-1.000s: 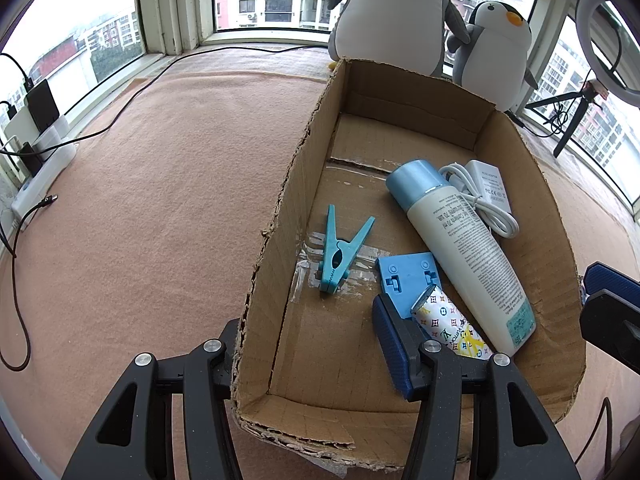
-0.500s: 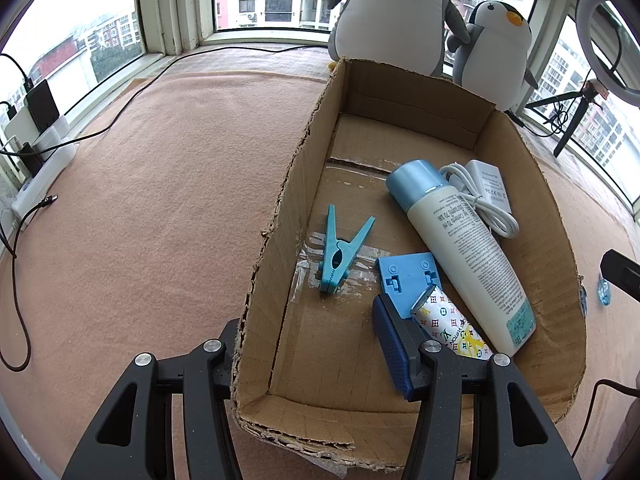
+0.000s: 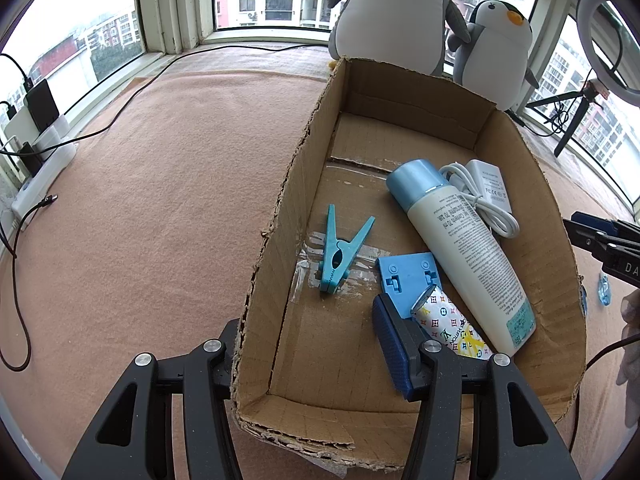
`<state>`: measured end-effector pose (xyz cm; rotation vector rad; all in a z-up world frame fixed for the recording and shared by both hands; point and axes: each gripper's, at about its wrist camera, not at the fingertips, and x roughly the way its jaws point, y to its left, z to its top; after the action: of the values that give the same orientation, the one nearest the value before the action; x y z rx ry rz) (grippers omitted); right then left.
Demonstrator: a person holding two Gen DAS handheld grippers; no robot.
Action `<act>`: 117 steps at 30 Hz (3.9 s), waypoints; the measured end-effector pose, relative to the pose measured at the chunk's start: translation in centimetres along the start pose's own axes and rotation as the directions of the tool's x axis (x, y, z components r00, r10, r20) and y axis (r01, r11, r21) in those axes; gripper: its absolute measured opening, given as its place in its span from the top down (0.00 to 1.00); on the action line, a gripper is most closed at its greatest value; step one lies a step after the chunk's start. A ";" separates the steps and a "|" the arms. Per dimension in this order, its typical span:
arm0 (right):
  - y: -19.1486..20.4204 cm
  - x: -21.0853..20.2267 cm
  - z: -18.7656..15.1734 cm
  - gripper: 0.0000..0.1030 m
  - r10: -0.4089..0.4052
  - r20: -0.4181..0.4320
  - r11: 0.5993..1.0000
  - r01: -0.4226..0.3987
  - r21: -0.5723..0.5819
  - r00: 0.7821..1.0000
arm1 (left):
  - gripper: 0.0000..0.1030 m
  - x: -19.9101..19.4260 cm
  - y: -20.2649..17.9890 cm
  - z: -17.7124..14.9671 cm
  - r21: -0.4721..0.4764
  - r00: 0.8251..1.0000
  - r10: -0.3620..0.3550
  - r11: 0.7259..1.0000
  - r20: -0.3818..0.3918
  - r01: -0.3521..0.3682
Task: Organize rigid objects
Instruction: 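Move the right gripper back toward the black cylinder, then grasp the black cylinder with the right gripper and lift, then carry the black cylinder into the box beside the clothespin and release, then move the right gripper to the keys on the blue tape measure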
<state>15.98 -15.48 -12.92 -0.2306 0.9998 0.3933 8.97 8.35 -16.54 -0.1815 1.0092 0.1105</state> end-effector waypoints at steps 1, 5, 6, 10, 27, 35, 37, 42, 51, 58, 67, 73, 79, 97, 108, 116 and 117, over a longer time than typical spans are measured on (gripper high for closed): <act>0.1 0.4 0.1 0.53 0.003 -0.010 1.000 -0.003 -0.009 1.000 | 0.44 0.0 0.0 0.0 0.000 1.000 0.000 1.000 0.000 0.000; 0.1 2.0 0.6 0.53 0.001 -0.044 1.000 -0.002 -0.022 0.999 | 0.44 0.1 0.0 0.0 -0.001 1.000 -0.001 1.000 0.000 0.001; 0.1 2.2 0.7 0.53 -0.006 -0.049 1.000 0.005 -0.025 0.999 | 0.44 0.1 0.0 0.0 -0.001 1.000 -0.001 1.000 0.000 0.001; 0.0 3.2 1.0 0.53 -0.013 -0.073 1.000 0.011 -0.026 0.997 | 0.44 0.1 0.0 0.0 -0.002 1.000 -0.002 1.000 -0.001 0.002; 0.3 3.8 2.0 0.86 -0.006 -0.070 1.000 0.004 -0.027 0.998 | 0.44 0.2 0.1 -0.1 -0.004 1.000 -0.004 1.000 -0.001 0.004; -0.1 2.5 1.6 0.86 0.020 -0.030 0.999 -0.019 0.031 0.999 | 0.44 0.2 0.1 -0.1 -0.004 1.000 -0.005 1.000 -0.001 0.005; -0.1 1.6 1.6 0.86 0.026 -0.012 0.999 -0.025 0.046 1.000 | 0.44 0.2 0.1 -0.1 -0.005 1.000 -0.005 1.000 -0.001 0.005; 0.7 -1.4 1.9 0.86 0.057 0.052 0.996 -0.060 0.060 0.997 | 0.44 0.2 0.1 -0.1 -0.005 1.000 -0.005 1.000 -0.001 0.005; 5.1 -4.5 3.2 0.86 0.161 0.115 0.986 -0.165 0.019 0.980 | 0.44 0.2 0.1 -0.1 -0.005 1.000 -0.005 1.000 -0.001 0.005; 8.7 -4.2 4.2 0.86 0.216 0.118 0.976 -0.215 -0.020 0.969 | 0.44 0.2 0.1 -0.1 -0.006 1.000 -0.006 1.000 0.000 0.006; 11.3 -2.4 4.4 0.86 0.245 0.076 0.969 -0.243 -0.044 0.966 | 0.44 0.1 0.0 -0.1 -0.004 1.000 0.000 1.000 0.004 0.000; 11.9 -1.2 4.3 0.85 0.250 0.044 0.967 -0.247 -0.057 0.967 | 0.44 -0.1 0.1 -0.1 -0.007 1.000 -0.002 1.000 0.006 0.002; 11.8 -1.1 4.5 0.85 0.252 0.041 0.967 -0.250 -0.055 0.967 | 0.44 -0.1 0.1 0.0 -0.007 1.000 -0.003 1.000 0.006 0.003; 8.7 -4.1 4.3 0.48 0.208 0.125 0.977 -0.213 0.027 0.970 | 0.44 0.0 0.0 0.0 -0.004 1.000 -0.004 1.000 0.009 0.004; 3.0 -8.9 2.5 0.48 0.149 0.211 0.976 -0.178 0.123 0.966 | 0.36 0.2 0.1 0.1 -0.002 1.000 0.014 1.000 0.012 -0.014; -2.7 -11.8 -0.3 0.48 0.053 0.240 0.969 -0.108 0.223 0.969 | 0.35 0.3 0.2 0.1 0.004 1.000 0.021 1.000 0.016 -0.021; -3.3 -12.0 -0.8 0.48 0.038 0.237 0.968 -0.095 0.232 0.971 | 0.35 0.3 0.1 0.1 0.006 1.000 0.021 1.000 0.016 -0.021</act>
<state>11.09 -21.35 -3.09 0.0692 0.8178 0.3474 9.18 8.49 -16.80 -0.1637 0.9954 0.1280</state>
